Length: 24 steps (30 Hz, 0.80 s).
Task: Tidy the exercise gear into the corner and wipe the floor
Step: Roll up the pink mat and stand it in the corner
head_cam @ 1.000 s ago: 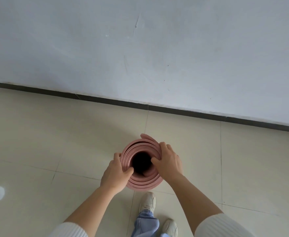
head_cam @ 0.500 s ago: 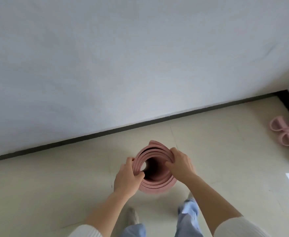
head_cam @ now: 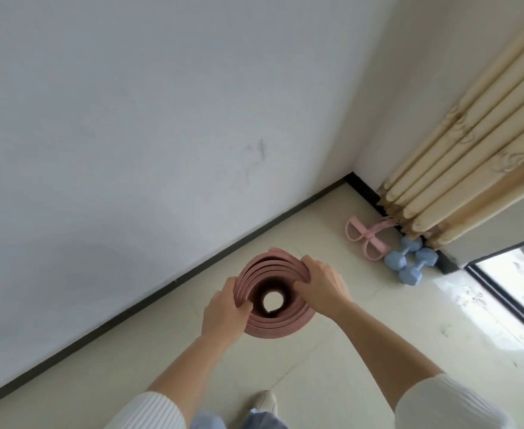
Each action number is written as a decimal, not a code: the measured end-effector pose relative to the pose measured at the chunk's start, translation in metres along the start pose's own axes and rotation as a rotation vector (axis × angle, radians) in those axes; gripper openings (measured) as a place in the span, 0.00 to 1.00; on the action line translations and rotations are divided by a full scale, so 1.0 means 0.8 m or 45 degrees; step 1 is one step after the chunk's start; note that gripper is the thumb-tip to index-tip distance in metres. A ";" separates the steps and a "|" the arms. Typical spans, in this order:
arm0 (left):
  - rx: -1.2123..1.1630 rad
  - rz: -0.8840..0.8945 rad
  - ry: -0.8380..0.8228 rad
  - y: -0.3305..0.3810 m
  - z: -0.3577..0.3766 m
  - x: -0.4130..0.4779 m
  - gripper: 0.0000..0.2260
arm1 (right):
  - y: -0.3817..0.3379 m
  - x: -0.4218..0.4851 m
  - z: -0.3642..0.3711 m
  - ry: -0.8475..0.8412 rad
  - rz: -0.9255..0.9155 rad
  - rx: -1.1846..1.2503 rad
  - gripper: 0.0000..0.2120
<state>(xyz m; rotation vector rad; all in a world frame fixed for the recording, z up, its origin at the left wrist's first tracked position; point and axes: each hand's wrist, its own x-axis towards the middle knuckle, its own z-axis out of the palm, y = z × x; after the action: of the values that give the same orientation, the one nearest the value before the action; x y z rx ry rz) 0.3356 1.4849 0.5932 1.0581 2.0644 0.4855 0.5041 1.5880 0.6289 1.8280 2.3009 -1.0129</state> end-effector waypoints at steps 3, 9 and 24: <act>-0.011 0.065 -0.065 0.082 0.028 0.041 0.13 | 0.049 0.036 -0.065 0.065 0.035 -0.015 0.06; -0.075 0.229 -0.156 0.224 0.067 0.147 0.12 | 0.130 0.128 -0.177 0.188 0.096 0.000 0.13; 0.074 0.396 -0.246 0.533 0.158 0.463 0.19 | 0.291 0.415 -0.394 0.361 0.340 0.181 0.17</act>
<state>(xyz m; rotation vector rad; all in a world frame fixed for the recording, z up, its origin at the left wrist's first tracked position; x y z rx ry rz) 0.5174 2.0341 0.6088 1.4142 1.7624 0.4582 0.7197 2.0540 0.6338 2.3968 2.0820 -0.9513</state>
